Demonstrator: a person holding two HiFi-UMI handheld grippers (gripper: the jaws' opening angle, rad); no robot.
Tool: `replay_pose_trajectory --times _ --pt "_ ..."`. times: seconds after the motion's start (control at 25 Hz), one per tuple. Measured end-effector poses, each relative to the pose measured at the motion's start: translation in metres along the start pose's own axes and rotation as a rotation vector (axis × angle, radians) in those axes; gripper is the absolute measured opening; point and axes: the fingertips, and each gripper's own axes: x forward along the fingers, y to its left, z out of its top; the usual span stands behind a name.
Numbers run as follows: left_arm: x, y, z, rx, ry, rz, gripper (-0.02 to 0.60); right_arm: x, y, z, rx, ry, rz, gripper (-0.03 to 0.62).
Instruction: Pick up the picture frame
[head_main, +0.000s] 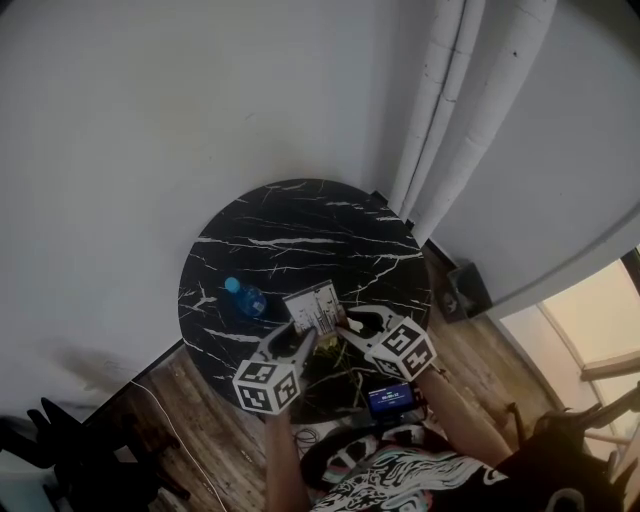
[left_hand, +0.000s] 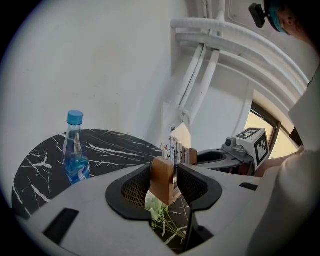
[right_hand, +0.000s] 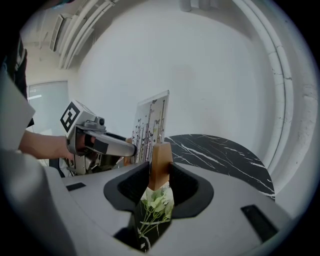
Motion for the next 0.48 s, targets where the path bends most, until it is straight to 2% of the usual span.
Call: replay_pose_trajectory --times 0.48 --pt "0.0059 -0.0002 -0.0029 0.013 0.019 -0.003 0.172 0.0010 -0.0039 -0.0048 0.004 0.018 -0.007 0.130"
